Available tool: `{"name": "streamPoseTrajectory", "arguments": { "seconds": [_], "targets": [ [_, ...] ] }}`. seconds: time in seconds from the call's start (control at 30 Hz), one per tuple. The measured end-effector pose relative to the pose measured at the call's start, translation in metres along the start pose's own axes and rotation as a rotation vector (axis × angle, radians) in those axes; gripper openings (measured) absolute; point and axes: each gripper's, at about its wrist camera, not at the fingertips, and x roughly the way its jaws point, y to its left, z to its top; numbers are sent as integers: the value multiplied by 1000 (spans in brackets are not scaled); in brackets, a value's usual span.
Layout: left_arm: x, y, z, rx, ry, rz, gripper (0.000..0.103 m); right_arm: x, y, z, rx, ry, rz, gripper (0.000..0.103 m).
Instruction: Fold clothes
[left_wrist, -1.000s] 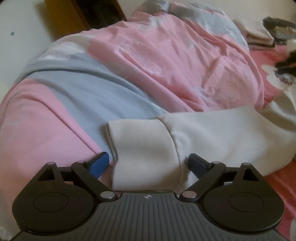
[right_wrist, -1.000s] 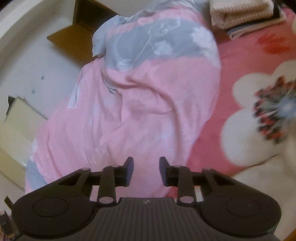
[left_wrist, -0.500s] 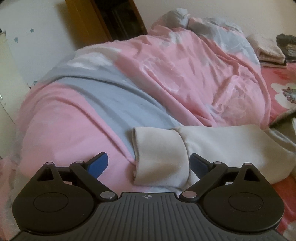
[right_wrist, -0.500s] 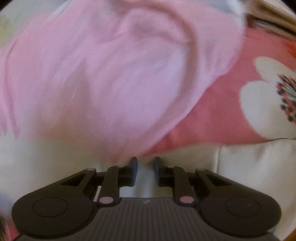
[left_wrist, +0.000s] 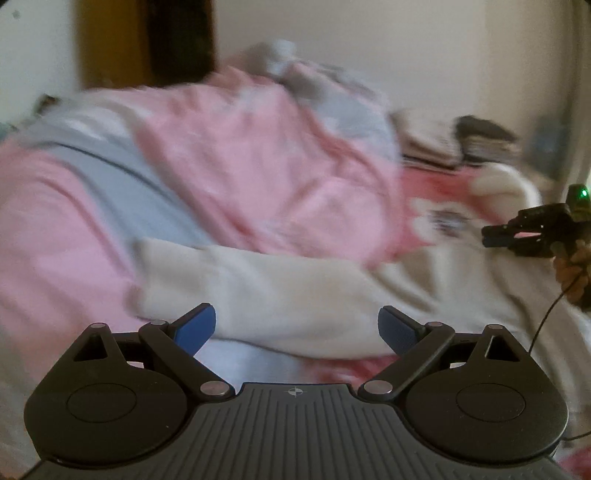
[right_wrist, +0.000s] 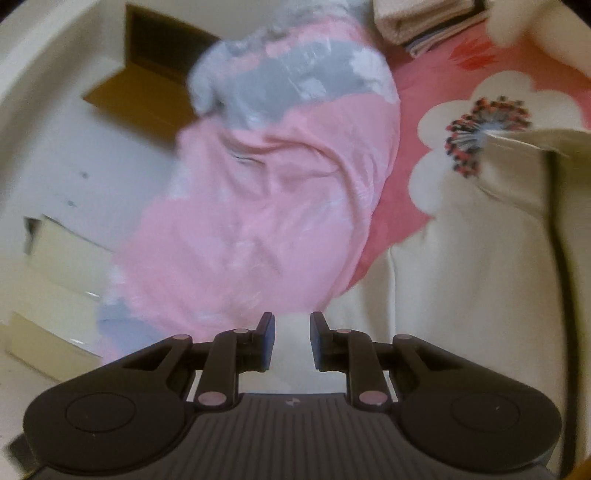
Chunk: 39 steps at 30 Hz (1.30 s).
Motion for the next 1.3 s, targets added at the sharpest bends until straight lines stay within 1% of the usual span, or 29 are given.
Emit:
{"name": "streamPoseTrajectory", "arguments": {
  "seconds": [0.07,0.1,0.13,0.17,0.23,0.27,0.33,0.37,0.4,0.43,0.47,0.53,0.57,0.63,0.73,0.77,0.83,0.9,0.93,1.0,1.07,1.17,1.23,1.3],
  "targets": [
    [11,-18,-10,-22,27,-95,96,-38,0,-23,33,-9,37,22],
    [20,-27,-17,-29,46,-142,96,-55,-1,-41,43,-12,43,22],
    [31,-38,-25,-37,69,-190,96,-62,-3,-54,38,-11,24,22],
    [42,-51,-34,-49,96,-230,96,-68,-5,-68,21,-8,-21,22],
    [68,-77,-52,-48,155,-317,95,-76,-5,-98,-63,16,-169,22],
    [80,-91,-62,-42,178,-348,95,-78,-3,-111,-119,20,-245,22],
    [103,-117,-80,0,228,-392,93,-75,3,-139,-287,32,-424,22],
    [113,-130,-89,29,248,-400,91,-72,5,-150,-360,39,-488,22],
    [122,-142,-97,66,267,-402,89,-68,4,-161,-424,50,-537,22],
    [129,-155,-104,108,274,-404,88,-62,-1,-168,-447,69,-567,22],
    [134,-163,-110,140,264,-406,88,-57,-8,-175,-464,91,-596,22],
    [141,-176,-117,183,251,-400,88,-44,-33,-183,-434,154,-646,20],
    [145,-180,-119,194,255,-390,85,-47,-39,-185,-420,137,-629,20],
    [144,-180,-117,187,243,-399,86,-54,-38,-179,-384,123,-602,20],
    [143,-179,-115,179,228,-413,89,-65,-27,-173,-414,79,-569,21],
    [147,-181,-116,180,237,-414,91,-65,-26,-175,-431,83,-574,21],
    [161,-185,-124,169,299,-415,91,-55,-38,-181,-454,134,-614,20],
    [176,-188,-135,150,375,-415,91,-54,-45,-185,-455,117,-600,20],
    [182,-188,-142,136,394,-413,92,-55,-46,-186,-453,109,-590,20],
    [180,-191,-150,161,365,-432,103,-58,-50,-185,-448,109,-564,20],
    [177,-197,-154,217,349,-426,103,-64,-50,-182,-438,108,-535,20],
    [178,-195,-155,227,347,-429,103,-83,-37,-179,-448,82,-525,21],
    [180,-193,-153,216,356,-438,103,-99,-27,-181,-450,62,-489,21],
    [179,-191,-154,230,353,-445,103,-109,-22,-186,-444,63,-461,21]
  ]
}}
